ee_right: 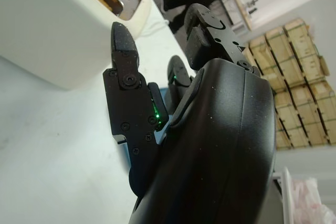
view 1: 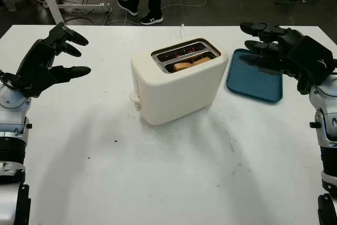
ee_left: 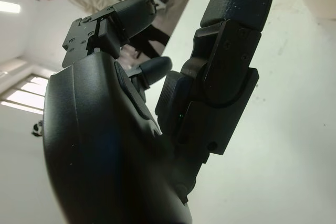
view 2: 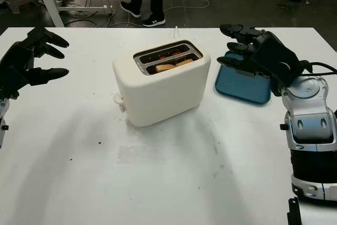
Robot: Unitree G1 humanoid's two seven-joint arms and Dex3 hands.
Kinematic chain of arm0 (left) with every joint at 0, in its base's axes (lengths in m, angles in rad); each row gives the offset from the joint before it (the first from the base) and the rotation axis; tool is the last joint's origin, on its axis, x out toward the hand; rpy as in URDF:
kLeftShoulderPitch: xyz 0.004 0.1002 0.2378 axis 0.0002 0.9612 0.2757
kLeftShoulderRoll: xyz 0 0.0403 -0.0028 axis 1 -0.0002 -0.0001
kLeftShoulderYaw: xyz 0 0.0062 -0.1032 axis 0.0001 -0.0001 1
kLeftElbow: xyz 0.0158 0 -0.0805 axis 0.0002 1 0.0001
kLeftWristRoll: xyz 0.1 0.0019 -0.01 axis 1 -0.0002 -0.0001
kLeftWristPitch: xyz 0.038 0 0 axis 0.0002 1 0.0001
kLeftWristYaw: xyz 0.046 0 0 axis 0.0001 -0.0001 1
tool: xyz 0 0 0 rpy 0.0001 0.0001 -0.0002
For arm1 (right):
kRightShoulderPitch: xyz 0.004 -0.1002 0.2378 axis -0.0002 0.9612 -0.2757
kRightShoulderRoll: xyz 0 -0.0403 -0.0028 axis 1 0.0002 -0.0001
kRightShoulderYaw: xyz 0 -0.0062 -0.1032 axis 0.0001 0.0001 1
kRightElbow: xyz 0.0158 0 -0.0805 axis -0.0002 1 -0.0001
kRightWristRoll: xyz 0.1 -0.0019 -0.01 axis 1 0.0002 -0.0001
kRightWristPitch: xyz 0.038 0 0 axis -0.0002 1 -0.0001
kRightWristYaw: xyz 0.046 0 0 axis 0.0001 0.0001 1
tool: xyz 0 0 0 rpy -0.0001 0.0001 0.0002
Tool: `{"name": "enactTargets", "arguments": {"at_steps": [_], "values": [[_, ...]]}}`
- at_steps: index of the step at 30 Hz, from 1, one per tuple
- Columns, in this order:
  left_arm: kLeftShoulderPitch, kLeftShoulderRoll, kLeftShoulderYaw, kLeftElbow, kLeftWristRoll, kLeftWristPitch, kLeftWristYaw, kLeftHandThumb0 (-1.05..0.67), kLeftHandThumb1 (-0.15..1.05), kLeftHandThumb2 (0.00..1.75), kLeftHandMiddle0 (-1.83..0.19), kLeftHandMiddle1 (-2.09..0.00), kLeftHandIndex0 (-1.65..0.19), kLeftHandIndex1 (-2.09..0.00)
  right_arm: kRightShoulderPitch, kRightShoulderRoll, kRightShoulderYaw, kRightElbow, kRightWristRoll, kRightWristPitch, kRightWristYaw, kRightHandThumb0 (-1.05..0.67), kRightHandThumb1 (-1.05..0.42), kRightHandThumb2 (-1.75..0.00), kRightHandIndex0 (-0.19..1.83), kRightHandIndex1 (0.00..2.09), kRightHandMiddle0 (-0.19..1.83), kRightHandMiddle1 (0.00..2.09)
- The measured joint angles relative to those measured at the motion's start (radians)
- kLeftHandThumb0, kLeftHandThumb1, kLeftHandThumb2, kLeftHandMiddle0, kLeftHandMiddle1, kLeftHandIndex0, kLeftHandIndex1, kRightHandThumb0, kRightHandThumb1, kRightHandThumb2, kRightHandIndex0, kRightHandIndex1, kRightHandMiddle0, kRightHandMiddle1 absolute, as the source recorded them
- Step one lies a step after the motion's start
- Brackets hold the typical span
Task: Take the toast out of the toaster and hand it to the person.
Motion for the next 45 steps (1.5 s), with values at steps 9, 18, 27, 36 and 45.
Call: {"name": "enactTargets", "arguments": {"at_steps": [9,18,27,36,45], "values": [[0.000,0.000,-0.005,-0.003,0.037,-0.003,0.039,-1.05,0.38,1.54,0.00,-1.59,0.00,-1.43,0.000,0.000,0.000,0.002,0.001,-0.001,0.000,-0.35,-0.92,-0.13,0.35,0.01,0.34,0.01],[0.000,0.000,-0.007,-0.012,0.052,-0.004,0.070,-1.05,0.51,1.46,0.00,-1.55,0.00,-1.44,0.000,0.000,0.000,0.002,0.001,-0.002,0.001,-0.32,-0.92,-0.13,0.35,0.01,0.34,0.01],[0.000,0.000,-0.007,-0.013,0.052,-0.004,0.071,-1.05,0.53,1.38,0.00,-1.56,0.00,-1.44,0.000,0.000,-0.001,0.000,0.001,-0.001,0.001,-0.31,-0.92,-0.14,0.34,0.01,0.33,0.00],[0.000,0.000,-0.007,-0.017,0.051,-0.003,0.071,-1.05,0.49,1.43,0.00,-1.56,0.00,-1.44,0.000,0.000,0.000,-0.003,-0.007,-0.001,0.000,-0.33,-0.92,-0.14,0.34,0.00,0.33,0.00],[0.000,-0.007,-0.001,-0.020,0.015,-0.003,0.037,-1.05,0.77,0.45,0.00,-1.58,0.00,-1.44,0.000,0.000,-0.001,-0.010,-0.007,-0.001,-0.001,-0.31,-0.92,-0.15,0.35,0.01,0.34,0.01]]}}
